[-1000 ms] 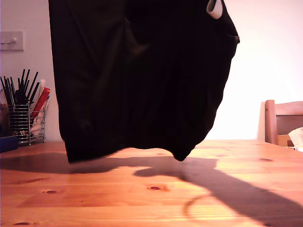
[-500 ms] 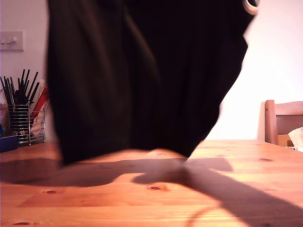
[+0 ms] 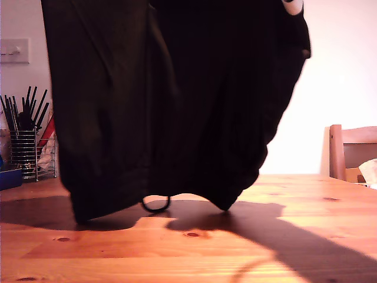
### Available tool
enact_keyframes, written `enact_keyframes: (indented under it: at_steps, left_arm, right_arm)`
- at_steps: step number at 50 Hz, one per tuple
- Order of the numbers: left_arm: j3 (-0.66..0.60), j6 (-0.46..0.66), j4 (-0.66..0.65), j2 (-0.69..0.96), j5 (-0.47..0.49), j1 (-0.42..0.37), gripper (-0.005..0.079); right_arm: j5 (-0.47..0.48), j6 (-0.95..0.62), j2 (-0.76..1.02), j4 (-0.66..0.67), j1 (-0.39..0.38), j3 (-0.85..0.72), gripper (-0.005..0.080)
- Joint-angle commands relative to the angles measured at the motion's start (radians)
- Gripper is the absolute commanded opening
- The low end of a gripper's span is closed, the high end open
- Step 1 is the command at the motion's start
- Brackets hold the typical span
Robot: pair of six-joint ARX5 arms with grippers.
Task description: Fold the shorts in front of you. After folding it, place it to the left side.
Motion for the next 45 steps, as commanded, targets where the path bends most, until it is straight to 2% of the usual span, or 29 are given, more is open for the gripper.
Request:
enact_keyframes:
  at_steps: [1,11,22,35,45]
  left_arm:
    - [0.011,-0.007,0.021,0.011,0.003,-0.016,-0.0019]
    - [0.036,-0.007,0.061,0.015,0.012,-0.051,-0.0020]
    - [0.036,0.008,0.106,0.109,0.037,-0.049,-0.0020]
    - [0.036,0.070,0.319,0.272,0.081,-0.020,-0.0020]
    - [0.036,0.088,0.546,0.344,0.083,0.003,-0.0020]
  right_arm:
    - [0.007,-0.002,-0.001,0.010,-0.004,0.004,-0.0013]
    - [0.003,-0.008,0.003,0.011,-0.004,0.004,-0.0013]
    - [-0.004,-0.011,0.072,0.082,-0.013,0.004,-0.0013]
    - [0.002,-0.002,0.213,0.355,-0.032,0.004,-0.0013]
    - [0.058,0.088,0.294,0.637,-0.035,0.004,-0.0013]
